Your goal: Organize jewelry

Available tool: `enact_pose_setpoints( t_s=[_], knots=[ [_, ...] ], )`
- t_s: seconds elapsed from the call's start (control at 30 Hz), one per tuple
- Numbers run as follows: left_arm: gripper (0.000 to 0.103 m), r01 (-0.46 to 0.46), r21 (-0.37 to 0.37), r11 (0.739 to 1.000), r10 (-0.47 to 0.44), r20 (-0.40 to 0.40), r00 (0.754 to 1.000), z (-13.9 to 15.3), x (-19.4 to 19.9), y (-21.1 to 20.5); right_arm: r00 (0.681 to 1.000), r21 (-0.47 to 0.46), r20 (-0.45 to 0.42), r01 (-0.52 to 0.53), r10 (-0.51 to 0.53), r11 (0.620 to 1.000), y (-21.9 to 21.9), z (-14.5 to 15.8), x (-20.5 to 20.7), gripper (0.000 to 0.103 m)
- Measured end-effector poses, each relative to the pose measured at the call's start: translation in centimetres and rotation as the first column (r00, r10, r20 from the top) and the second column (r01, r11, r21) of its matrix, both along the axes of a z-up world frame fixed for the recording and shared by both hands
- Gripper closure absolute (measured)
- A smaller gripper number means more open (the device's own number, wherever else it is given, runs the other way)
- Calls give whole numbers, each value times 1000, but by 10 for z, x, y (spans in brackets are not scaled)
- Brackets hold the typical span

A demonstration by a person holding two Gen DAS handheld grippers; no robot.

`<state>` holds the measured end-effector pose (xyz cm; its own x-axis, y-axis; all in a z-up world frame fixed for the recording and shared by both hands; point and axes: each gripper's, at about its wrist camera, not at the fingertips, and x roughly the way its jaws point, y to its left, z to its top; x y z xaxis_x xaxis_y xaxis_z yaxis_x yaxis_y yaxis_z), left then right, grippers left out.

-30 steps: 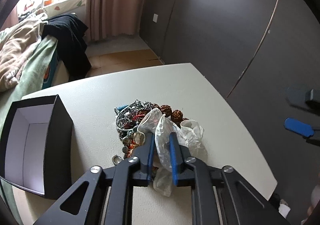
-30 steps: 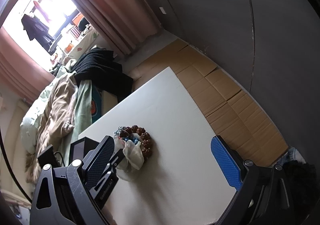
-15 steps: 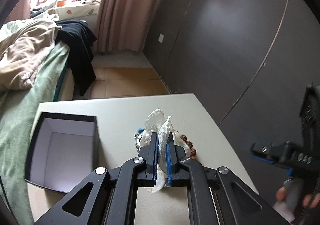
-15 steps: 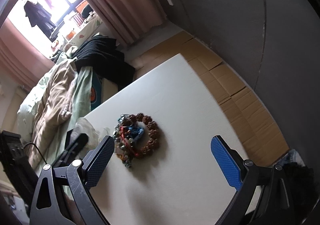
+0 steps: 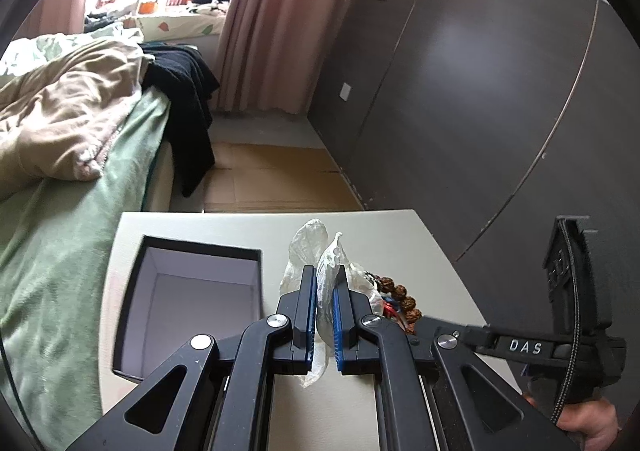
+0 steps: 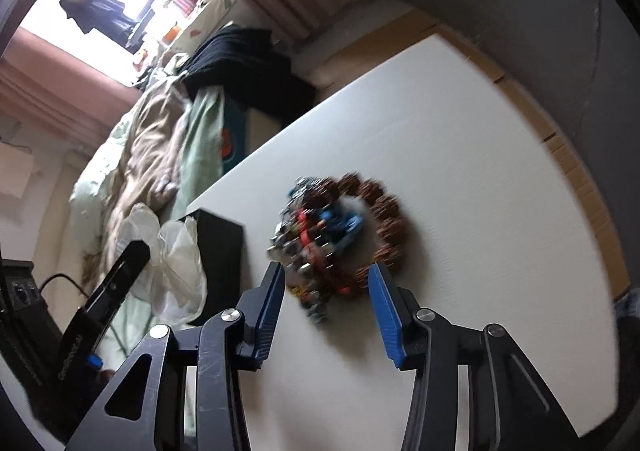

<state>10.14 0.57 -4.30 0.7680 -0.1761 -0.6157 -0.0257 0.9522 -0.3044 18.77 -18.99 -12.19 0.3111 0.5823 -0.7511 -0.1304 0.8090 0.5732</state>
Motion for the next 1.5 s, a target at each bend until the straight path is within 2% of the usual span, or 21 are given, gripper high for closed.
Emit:
enact_pose_setpoints(
  t_s=[0.4,0.43,0.53,0.6,0.77,0.93,1.17,1.2,1.23,1.27,1.3,1.33,1.37,1.43,1.5],
  knots=[
    [96,-68,-20,998,68,2,998,8,-8,35,995,-42,-84,-63,59,997,25,-27,-4,57],
    [96,-78,-23,997,78,-1,997,8,-9,38,994,-49,-88,-67,62,997,27,-30,-4,60],
    [96,-91,-31,995,91,-12,996,7,-9,45,992,-49,-87,-92,87,995,36,-35,-3,93],
    [96,-101,-29,994,101,-15,995,6,-10,49,992,-16,-84,-93,91,996,38,-36,-3,93],
    [96,-122,-32,992,122,-12,992,8,-13,61,992,56,34,-126,125,990,44,-7,-13,93],
    [96,-152,-50,987,151,-23,988,7,-13,75,982,104,113,-164,153,981,55,21,-18,93],
    [94,-177,-190,966,172,-45,984,2,-6,101,961,91,173,-232,214,969,91,59,-1,93],
    [92,-177,-211,961,168,-58,984,1,-4,103,957,97,192,-241,219,966,97,65,2,93],
    [82,-178,-239,955,163,-80,983,-3,-2,107,955,106,202,-243,218,964,100,67,2,93],
    [64,-184,-254,950,165,-94,982,-4,-1,109,954,123,209,-244,215,962,103,67,3,93],
    [54,-194,-263,945,174,-99,980,-6,-1,111,953,145,216,-247,213,958,105,64,3,93],
    [38,-202,-267,942,184,-91,979,-5,-3,112,954,162,217,-246,209,956,105,61,3,93],
    [26,-213,-262,941,200,-74,977,-3,-7,113,959,171,196,-239,205,956,106,55,4,93],
    [19,-231,-239,943,224,-56,973,2,-11,115,963,192,173,-240,208,951,108,49,4,93],
    [19,-253,-217,943,249,-45,968,7,-15,120,960,204,172,-254,221,946,112,47,1,93]
  ],
)
